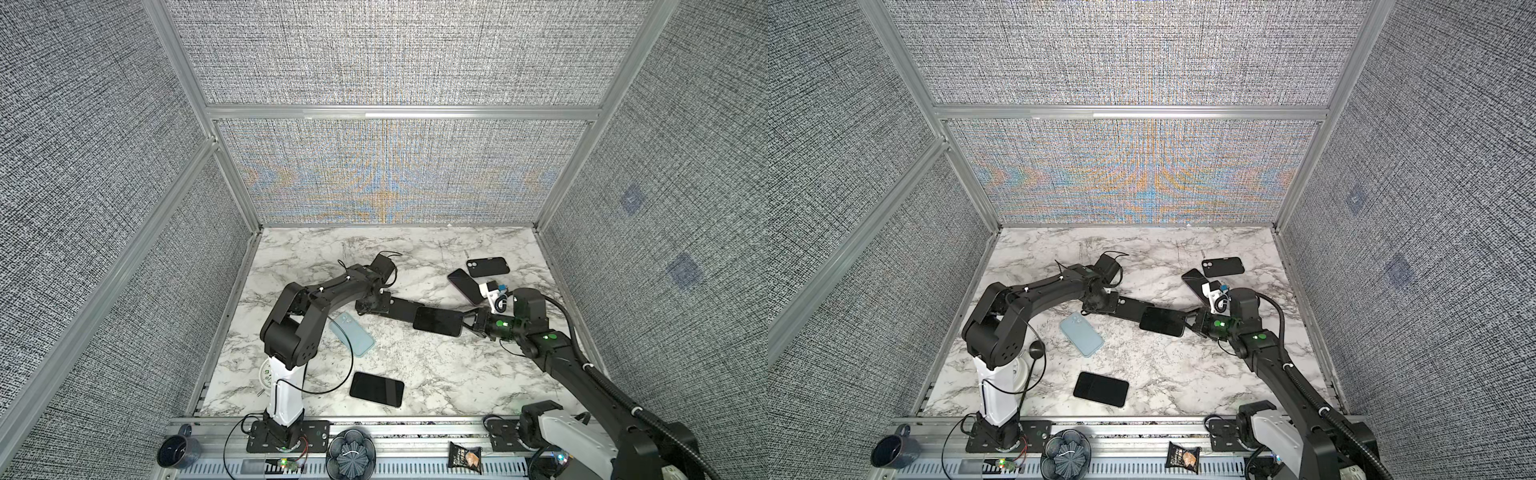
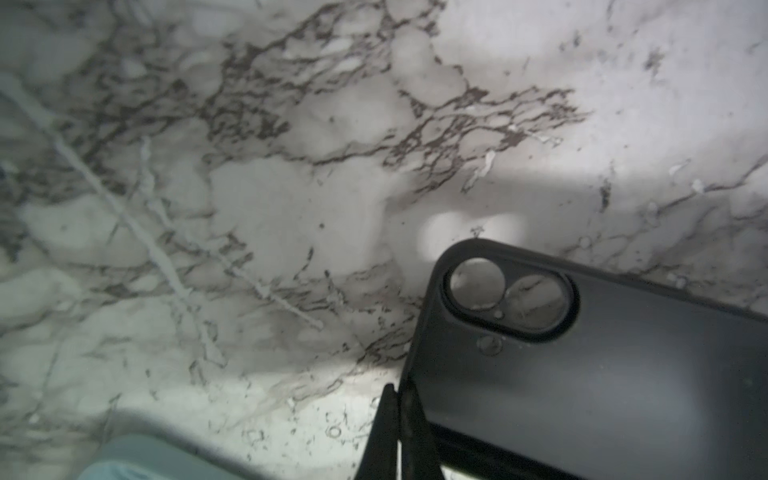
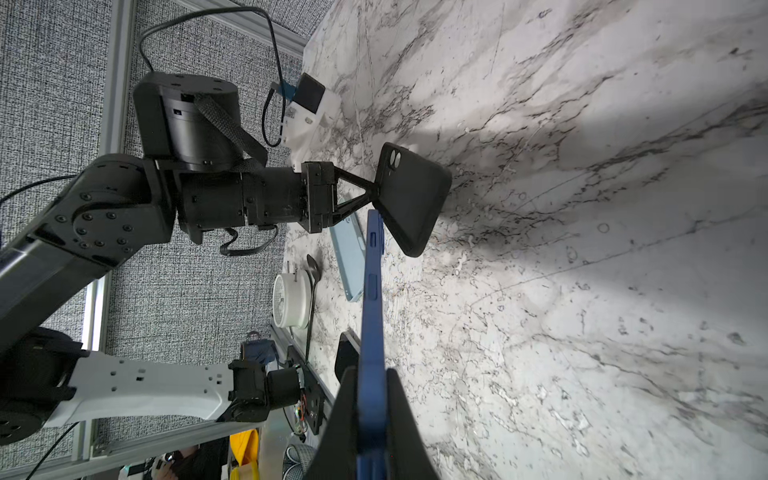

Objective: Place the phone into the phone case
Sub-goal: 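Grasp the black case at its lens-hole end with the left gripper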

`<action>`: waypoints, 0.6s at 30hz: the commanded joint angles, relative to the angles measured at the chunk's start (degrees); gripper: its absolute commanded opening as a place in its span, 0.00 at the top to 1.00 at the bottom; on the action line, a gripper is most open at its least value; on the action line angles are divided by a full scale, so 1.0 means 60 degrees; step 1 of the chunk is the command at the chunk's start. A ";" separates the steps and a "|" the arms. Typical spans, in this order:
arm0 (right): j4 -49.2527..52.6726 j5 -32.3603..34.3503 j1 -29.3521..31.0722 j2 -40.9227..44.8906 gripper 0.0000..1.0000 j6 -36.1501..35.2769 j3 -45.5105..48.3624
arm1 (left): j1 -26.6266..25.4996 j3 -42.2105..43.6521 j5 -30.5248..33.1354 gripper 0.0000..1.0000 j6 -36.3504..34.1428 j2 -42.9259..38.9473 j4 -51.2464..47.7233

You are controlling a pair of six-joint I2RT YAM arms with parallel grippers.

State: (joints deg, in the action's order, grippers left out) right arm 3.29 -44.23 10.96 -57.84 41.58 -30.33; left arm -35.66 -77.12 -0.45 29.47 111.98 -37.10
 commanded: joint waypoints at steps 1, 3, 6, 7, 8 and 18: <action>-0.0502 -0.0471 0.0008 -0.0068 1.00 0.0160 -0.0145 | -0.0062 0.0139 0.0001 1.00 0.0925 -0.0134 0.0226; -0.0504 -0.0514 0.0012 -0.0110 1.00 0.0169 -0.0204 | -0.0103 0.0139 -0.0005 1.00 0.1039 -0.0142 0.0235; -0.0516 -0.0553 0.0004 -0.0176 1.00 0.0201 -0.0262 | -0.0220 0.0099 -0.0008 1.00 0.1166 -0.0105 0.0244; -0.0513 -0.0575 0.0004 -0.0208 1.00 0.0196 -0.0279 | -0.0270 0.0082 -0.0012 1.00 0.1206 -0.0083 0.0247; -0.0492 -0.0593 0.0010 -0.0239 1.00 0.0196 -0.0301 | -0.0309 0.0055 0.0005 1.00 0.1245 -0.0066 0.0226; -0.0347 -0.0597 0.0031 -0.1007 1.00 -0.0178 -0.0467 | -0.0473 0.0554 -0.0442 0.95 0.1648 -0.0262 0.0825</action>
State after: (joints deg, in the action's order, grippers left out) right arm 2.66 -46.39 11.05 -62.83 41.67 -32.34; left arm -38.48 -74.41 -1.69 38.00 111.00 -34.24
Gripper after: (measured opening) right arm 0.104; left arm 0.049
